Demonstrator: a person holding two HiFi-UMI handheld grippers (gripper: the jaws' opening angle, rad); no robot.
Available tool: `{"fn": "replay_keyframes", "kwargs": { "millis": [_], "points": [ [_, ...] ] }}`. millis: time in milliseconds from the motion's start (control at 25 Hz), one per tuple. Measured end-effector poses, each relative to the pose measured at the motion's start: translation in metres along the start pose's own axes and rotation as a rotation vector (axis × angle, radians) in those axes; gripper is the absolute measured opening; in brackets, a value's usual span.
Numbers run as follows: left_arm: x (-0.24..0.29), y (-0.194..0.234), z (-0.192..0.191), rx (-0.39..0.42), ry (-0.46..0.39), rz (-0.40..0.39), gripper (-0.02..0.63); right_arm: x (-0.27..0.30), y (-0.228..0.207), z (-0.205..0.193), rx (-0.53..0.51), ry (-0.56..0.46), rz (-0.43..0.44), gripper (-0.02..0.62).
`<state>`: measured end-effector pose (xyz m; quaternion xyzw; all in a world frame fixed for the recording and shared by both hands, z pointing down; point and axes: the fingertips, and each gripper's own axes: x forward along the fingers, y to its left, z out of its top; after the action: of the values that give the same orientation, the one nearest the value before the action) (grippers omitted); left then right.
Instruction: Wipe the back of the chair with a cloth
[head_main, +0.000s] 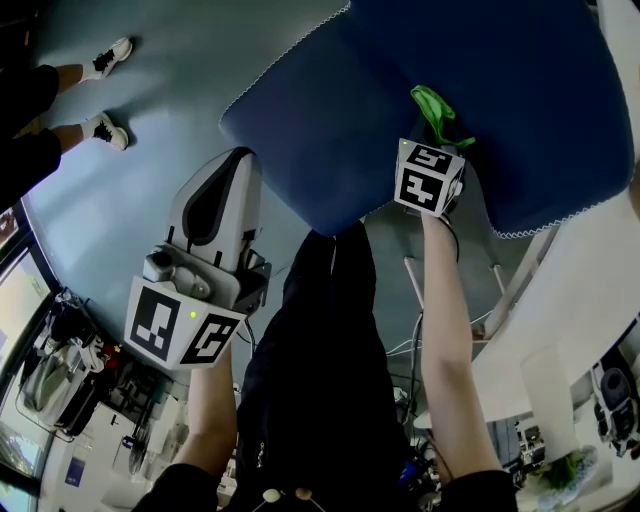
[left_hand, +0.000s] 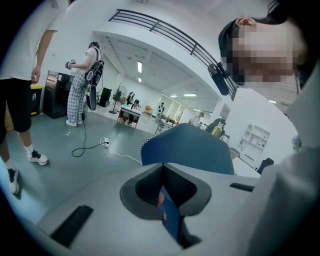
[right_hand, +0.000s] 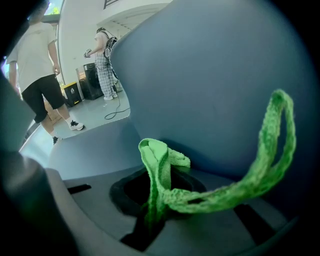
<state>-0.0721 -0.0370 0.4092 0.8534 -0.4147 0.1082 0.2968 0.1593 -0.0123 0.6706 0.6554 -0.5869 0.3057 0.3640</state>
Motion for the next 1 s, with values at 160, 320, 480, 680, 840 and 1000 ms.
{"fn": "replay_keyframes", "kwargs": {
  "millis": [160, 320, 480, 680, 840, 1000],
  "points": [
    [-0.001, 0.003, -0.003, -0.005, 0.009, 0.001, 0.002, 0.004, 0.001, -0.006, 0.006, 0.018, 0.008, 0.044],
    [-0.002, 0.007, -0.006, -0.012, 0.020, -0.001, 0.002, 0.005, 0.002, -0.006, -0.007, 0.018, 0.004, 0.044],
    [-0.004, 0.010, -0.008, -0.012, 0.019, 0.002, 0.002, 0.012, 0.006, -0.013, -0.009, 0.045, 0.024, 0.044],
    [-0.005, 0.010, -0.006, -0.009, 0.016, 0.007, 0.002, 0.018, 0.005, -0.020, 0.014, 0.058, 0.022, 0.044],
    [-0.008, 0.014, -0.007, -0.016, 0.016, 0.014, 0.002, 0.023, 0.011, -0.026, 0.018, 0.090, 0.030, 0.044],
    [-0.008, 0.013, -0.007, -0.017, 0.015, 0.011, 0.002, 0.025, 0.011, -0.026, 0.021, 0.092, 0.029, 0.044]
  ]
}}
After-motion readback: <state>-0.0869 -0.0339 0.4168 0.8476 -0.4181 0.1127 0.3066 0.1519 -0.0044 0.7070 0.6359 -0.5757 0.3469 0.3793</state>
